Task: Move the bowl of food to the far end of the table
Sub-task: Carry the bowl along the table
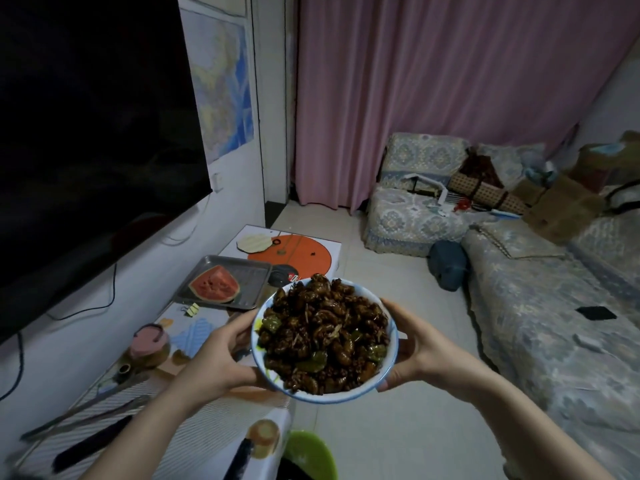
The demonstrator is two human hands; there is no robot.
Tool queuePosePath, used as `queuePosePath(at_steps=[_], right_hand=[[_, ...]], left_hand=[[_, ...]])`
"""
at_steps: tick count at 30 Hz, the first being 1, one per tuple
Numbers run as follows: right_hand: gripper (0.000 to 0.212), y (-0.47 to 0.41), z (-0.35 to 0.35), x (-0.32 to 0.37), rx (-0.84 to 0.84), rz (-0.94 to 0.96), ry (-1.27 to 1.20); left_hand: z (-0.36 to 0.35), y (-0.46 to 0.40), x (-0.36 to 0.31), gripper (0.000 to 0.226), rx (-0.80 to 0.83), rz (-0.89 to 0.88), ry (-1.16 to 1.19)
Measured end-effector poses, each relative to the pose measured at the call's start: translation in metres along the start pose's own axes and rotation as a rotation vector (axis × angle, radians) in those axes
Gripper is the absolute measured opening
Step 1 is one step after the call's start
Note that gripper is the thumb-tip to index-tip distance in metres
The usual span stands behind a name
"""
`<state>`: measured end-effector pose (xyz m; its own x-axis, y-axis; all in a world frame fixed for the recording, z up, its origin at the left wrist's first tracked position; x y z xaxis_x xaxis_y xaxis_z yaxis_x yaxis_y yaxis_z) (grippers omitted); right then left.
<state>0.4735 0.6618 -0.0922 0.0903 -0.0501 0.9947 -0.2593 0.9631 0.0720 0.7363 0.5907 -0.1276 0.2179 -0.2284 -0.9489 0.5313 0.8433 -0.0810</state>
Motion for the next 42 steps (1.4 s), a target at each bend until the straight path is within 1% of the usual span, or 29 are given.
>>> queuePosePath(at_steps=[6,12,15,21,28,33,36,42], right_hand=[[0.102,-0.035,0.071,-0.013,0.016,-0.006,0.027],[0.102,-0.087,0.154,-0.019,-0.002,-0.026,0.042],[0.102,-0.111,0.200,-0.016,-0.008,-0.032,0.054],[0.100,-0.164,0.283,-0.013,0.037,-0.013,0.063],[0.101,-0.249,0.389,-0.022,0.083,-0.005,0.075],[0.104,-0.314,0.484,-0.022,0.070,-0.043,0.047],[0.104,-0.359,0.542,-0.014,0.112,-0.037,0.060],[0.107,-0.452,0.624,-0.019,0.178,-0.045,0.099]], left_hand=[[-0.027,-0.063,0.005,0.091,-0.031,0.025,-0.039],[-0.046,-0.163,0.015,0.093,-0.047,0.029,-0.031],[-0.058,-0.216,0.012,0.097,-0.023,0.028,-0.035],[-0.078,-0.303,0.001,0.090,-0.032,0.022,-0.048],[-0.097,-0.427,0.009,0.093,-0.099,0.019,-0.048],[-0.111,-0.540,0.017,0.100,-0.138,0.018,-0.048],[-0.124,-0.603,0.022,0.102,-0.168,0.020,-0.069],[-0.125,-0.705,0.031,0.091,-0.201,0.050,-0.065]])
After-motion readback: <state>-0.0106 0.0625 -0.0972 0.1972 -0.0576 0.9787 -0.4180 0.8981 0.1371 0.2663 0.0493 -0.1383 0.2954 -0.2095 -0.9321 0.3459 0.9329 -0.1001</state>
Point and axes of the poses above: each hand's wrist, its own y-axis away from the middle knuckle, its own z-axis out of the back of the hand, x = y × z, the point moved 4 cm from there along -y, towards the middle knuckle, and after that the axes turned 5 degrees about -y, right-handed, at the moved point
